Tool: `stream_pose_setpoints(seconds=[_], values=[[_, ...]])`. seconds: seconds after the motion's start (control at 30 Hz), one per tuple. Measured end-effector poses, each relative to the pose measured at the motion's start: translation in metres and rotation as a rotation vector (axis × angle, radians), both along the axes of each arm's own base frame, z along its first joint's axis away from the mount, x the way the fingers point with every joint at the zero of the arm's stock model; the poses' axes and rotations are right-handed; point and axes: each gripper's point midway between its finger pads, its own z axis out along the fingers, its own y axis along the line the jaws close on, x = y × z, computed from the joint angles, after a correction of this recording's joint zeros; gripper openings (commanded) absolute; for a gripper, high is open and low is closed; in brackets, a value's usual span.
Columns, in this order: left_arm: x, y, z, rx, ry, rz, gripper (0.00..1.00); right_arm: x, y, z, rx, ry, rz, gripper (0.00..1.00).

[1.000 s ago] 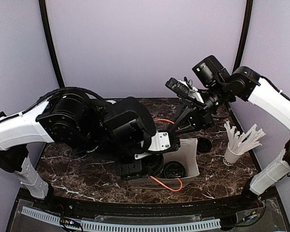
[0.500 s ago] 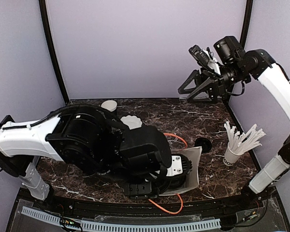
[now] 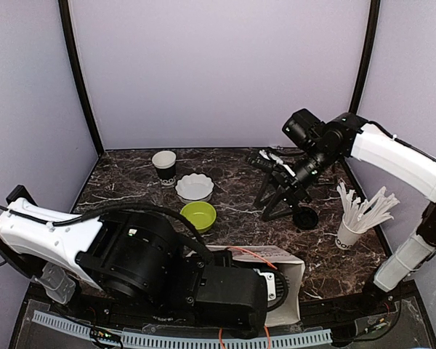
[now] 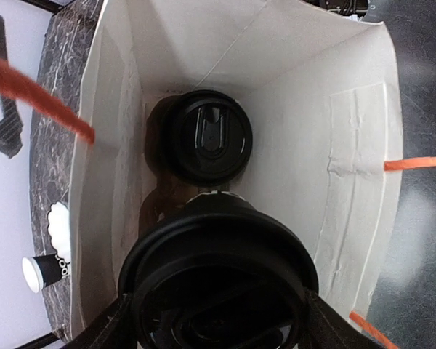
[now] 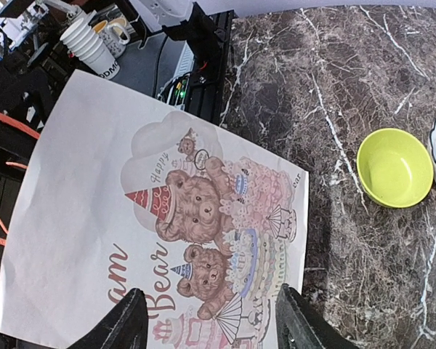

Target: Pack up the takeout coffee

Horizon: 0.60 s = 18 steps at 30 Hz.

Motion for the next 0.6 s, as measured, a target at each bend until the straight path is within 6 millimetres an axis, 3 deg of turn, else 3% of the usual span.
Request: stream_pose_setpoints(seconds=[0.27,0.4,0.6], values=[[0.010,0.016,-0.006,0.065,-0.080,0.058,0.46,0.006,0.004,-0.016,-0.036,-0.059,0.009,0.60],[0.015,0.018,-0.007,0.081,-0.110,0.064,0.46,0.024,0.012,-0.029,-0.067,-0.076,-0.036,0.60],[0.024,0.022,-0.020,0.132,-0.141,0.053,0.46,0.053,0.026,-0.064,-0.135,-0.068,-0.111,0.59]])
